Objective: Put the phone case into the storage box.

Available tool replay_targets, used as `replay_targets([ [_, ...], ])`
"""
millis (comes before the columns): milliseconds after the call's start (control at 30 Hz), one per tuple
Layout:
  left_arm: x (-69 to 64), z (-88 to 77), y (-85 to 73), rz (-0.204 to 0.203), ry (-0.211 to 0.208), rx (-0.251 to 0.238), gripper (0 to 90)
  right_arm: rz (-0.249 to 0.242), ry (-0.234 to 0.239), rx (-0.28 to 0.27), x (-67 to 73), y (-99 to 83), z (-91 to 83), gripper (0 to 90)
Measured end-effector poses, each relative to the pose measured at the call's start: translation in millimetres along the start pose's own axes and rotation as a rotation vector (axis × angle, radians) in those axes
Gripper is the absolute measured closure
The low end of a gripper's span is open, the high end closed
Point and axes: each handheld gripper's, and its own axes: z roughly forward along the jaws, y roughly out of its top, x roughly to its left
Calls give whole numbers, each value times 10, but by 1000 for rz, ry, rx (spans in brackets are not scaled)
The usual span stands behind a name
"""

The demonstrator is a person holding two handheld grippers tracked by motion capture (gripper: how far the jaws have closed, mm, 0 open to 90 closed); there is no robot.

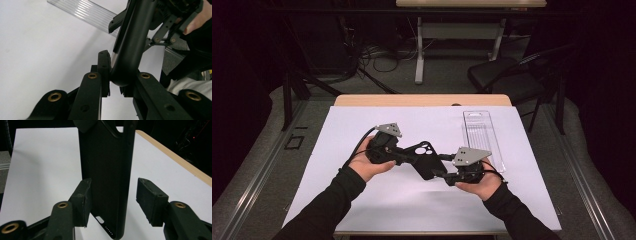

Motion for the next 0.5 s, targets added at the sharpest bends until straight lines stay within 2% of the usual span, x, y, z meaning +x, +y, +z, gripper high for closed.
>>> replay_targets([
  [133,13,-1,4,-16,10,13,815,-7,-10,0,21,42,-8,473],
  [500,2,-17,16,-22,34,32,815,-9,-26,8,26,96,-17,468],
])
